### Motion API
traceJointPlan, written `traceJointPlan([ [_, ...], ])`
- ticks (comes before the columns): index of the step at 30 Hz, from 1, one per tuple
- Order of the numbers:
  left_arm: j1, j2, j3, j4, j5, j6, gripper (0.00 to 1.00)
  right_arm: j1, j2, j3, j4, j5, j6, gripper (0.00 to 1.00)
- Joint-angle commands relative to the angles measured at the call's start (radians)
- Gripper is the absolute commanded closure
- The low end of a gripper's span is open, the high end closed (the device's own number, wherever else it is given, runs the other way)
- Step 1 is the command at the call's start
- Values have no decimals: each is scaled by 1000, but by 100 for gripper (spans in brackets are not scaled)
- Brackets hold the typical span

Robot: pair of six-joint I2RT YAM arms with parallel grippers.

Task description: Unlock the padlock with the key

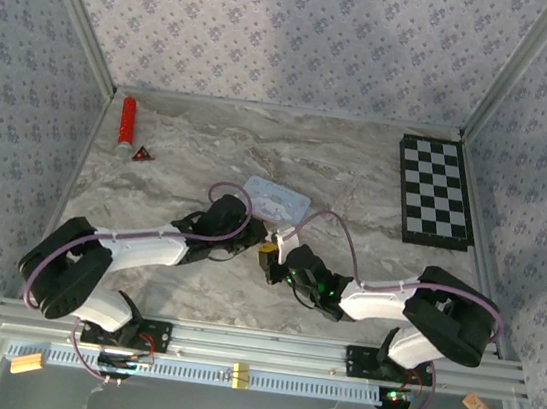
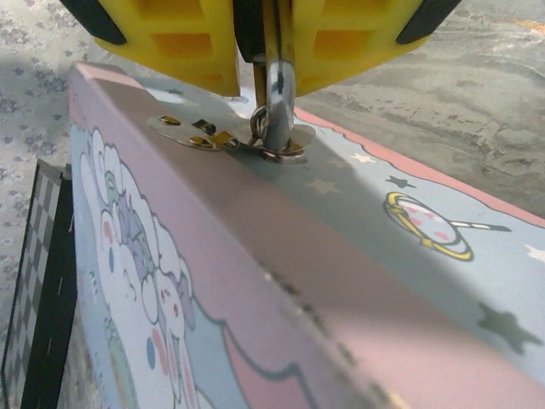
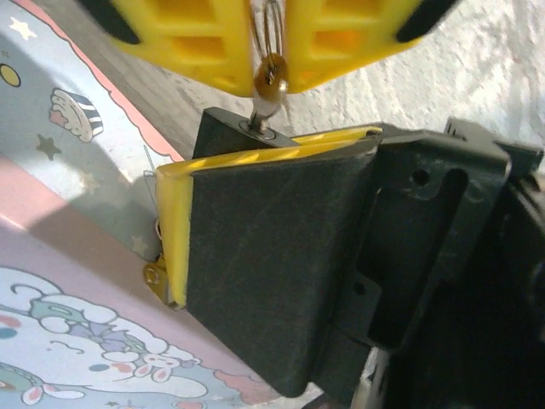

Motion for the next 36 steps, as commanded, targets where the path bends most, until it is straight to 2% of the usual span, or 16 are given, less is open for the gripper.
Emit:
traceJointPlan([
  [1, 18, 28, 43, -43, 10, 63, 100, -20, -48, -25, -50, -10, -23, 72],
  [9, 36, 54, 91, -96, 32, 125, 100, -51, -241, -90, -155, -30, -86, 38],
  [13, 37, 47, 125, -193, 7, 186, 100, -117, -380, -101, -309, -18, -85, 32],
  [16, 36, 50, 153, -283, -25, 236, 100, -170, -421, -90, -409, -47, -59, 30],
  [20, 36, 60, 188, -392, -68, 299, 100, -188, -377, -44, -494, -63, 0, 26],
  [23, 34, 68, 199, -433, -87, 319, 100, -187, -319, -25, -478, -78, 34, 21],
  [29, 25, 96, 198, -424, -83, 305, 100, -166, -192, 38, -433, -147, 36, 13],
  [32, 17, 119, 207, -426, -83, 307, 100, -161, -148, 66, -426, -162, 35, 2],
  [36, 8, 139, 208, -426, -81, 299, 100, -168, -70, 131, -473, -133, 36, 1],
])
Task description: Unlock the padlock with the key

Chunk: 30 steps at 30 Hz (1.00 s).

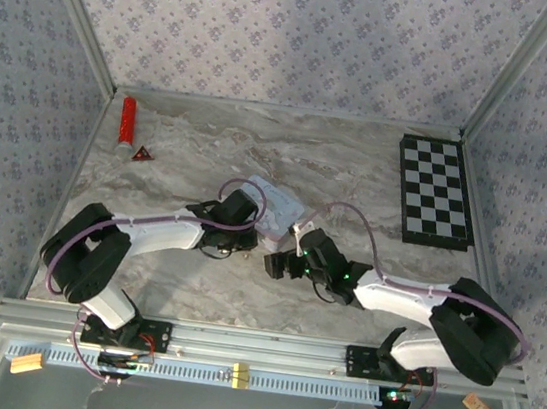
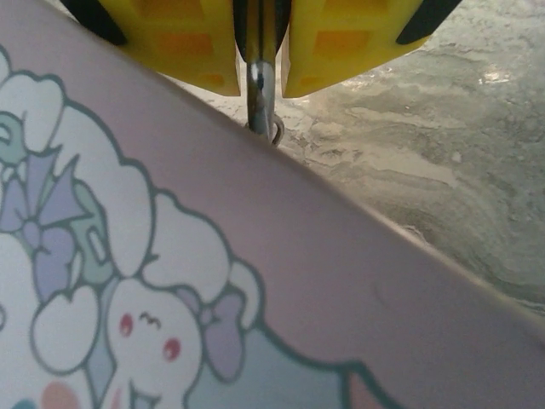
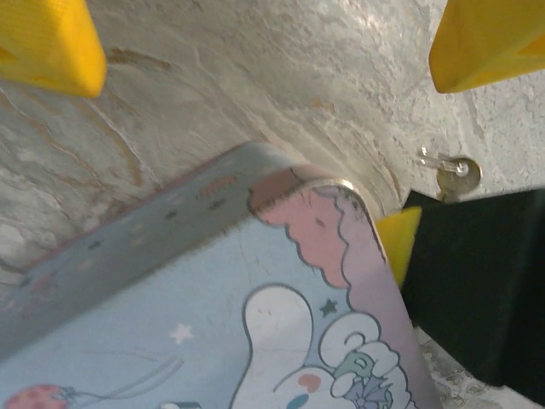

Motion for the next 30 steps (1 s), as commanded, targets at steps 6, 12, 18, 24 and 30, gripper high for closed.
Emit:
traceJointPlan([
  [6, -42, 42, 44, -70, -45, 11, 100, -81, 171, 141, -93, 32, 29, 1],
  [12, -88, 77, 75, -165, -115, 22, 100, -174, 226, 190, -134, 45, 9, 1],
  [18, -115, 120, 124, -229, -177, 32, 100, -228, 242, 199, -118, -7, 6, 2],
  [24, -118, 136, 157, -233, -189, 43, 91, -197, 229, 198, -113, -26, 13, 3],
  [30, -117, 125, 167, -244, -189, 57, 80, -174, 194, 176, -118, -16, 20, 3],
])
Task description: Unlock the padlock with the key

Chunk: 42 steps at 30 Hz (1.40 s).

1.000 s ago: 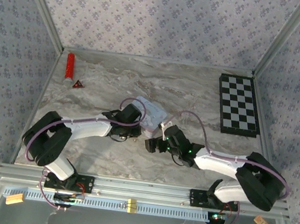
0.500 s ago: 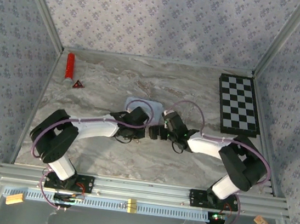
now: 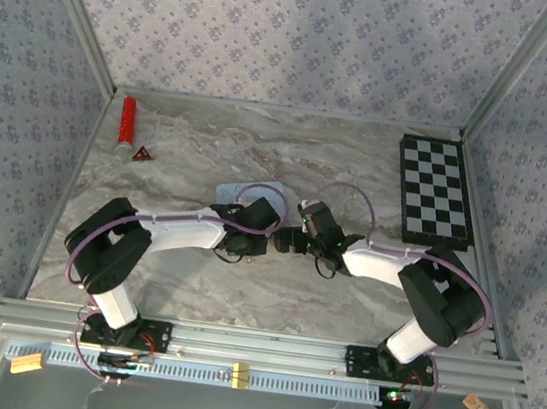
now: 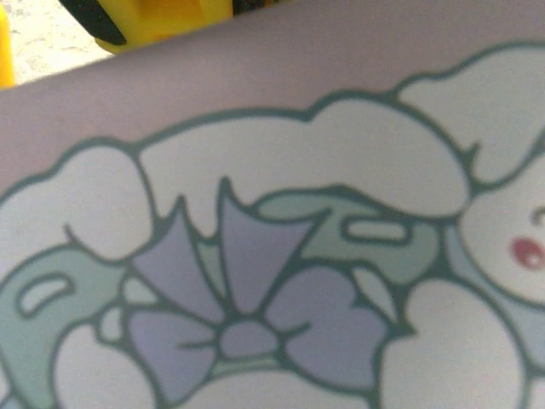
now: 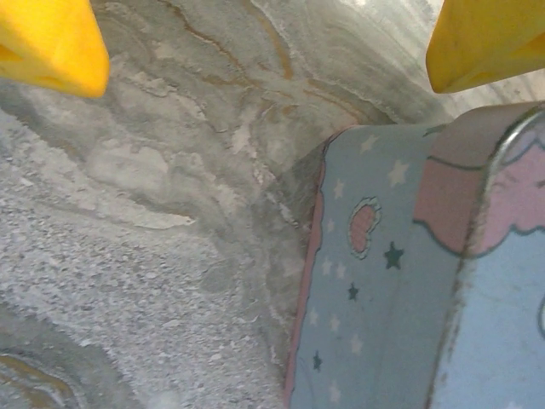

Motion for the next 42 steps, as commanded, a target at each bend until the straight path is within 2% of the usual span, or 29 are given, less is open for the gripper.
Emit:
traceJointPlan([
  [1, -6, -5, 14, -65, -23, 18, 71, 8, -42, -8, -24, -4, 10, 3],
  [6, -9, -106, -40, -43, -23, 26, 44, 11, -85, -40, 4, -30, 17, 3],
  [9, -9, -197, -79, -44, -36, 29, 34, 12, -108, -55, 29, -59, 24, 4],
  [15, 19, -434, -149, -82, -71, 83, 27, 12, -159, -103, 86, -114, 80, 6],
  [17, 72, -516, -168, -106, -69, 106, 26, 14, -173, -121, 110, -128, 117, 7],
  [20, 212, -594, -182, -155, -44, 143, 24, 23, -190, -149, 155, -147, 197, 8],
  [23, 374, -590, -186, -128, 83, 200, 23, 44, -193, -173, 221, -162, 302, 10],
  [27, 483, -536, -194, 5, 273, 253, 19, 61, -180, -197, 308, -191, 375, 10],
  [34, 550, -400, -178, 115, 362, 269, 18, 80, -115, -230, 420, -192, 465, 12],
  [42, 563, -298, -178, 167, 357, 252, 20, 101, 26, -205, 559, -252, 532, 22],
])
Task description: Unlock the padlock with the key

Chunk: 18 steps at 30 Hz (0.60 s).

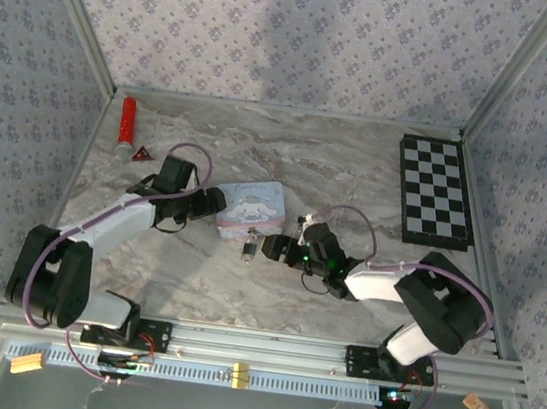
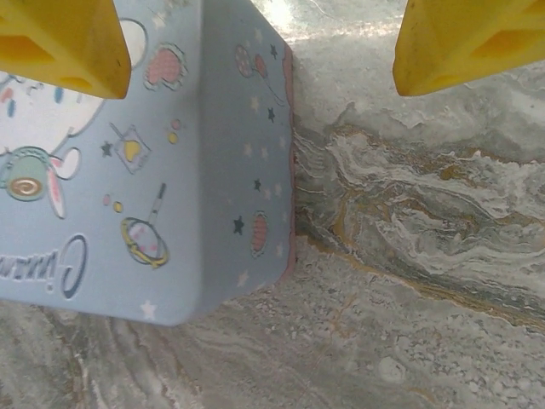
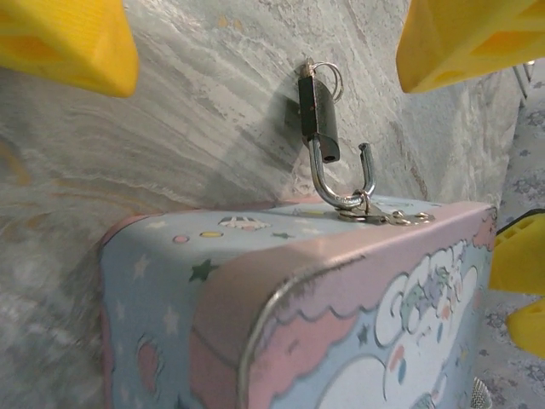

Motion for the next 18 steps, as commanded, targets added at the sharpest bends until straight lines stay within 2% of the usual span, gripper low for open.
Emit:
traceJointPlan([
  [1, 5, 22, 11, 55, 22, 1, 20, 9, 54, 17, 96, -39, 57, 24],
  [8, 5, 69, 6, 56, 4, -21, 22, 11, 149, 64, 139, -67, 38, 39],
  [18, 3, 103, -5, 69, 14, -34, 23, 7, 263, 91, 246, -126, 48, 55],
])
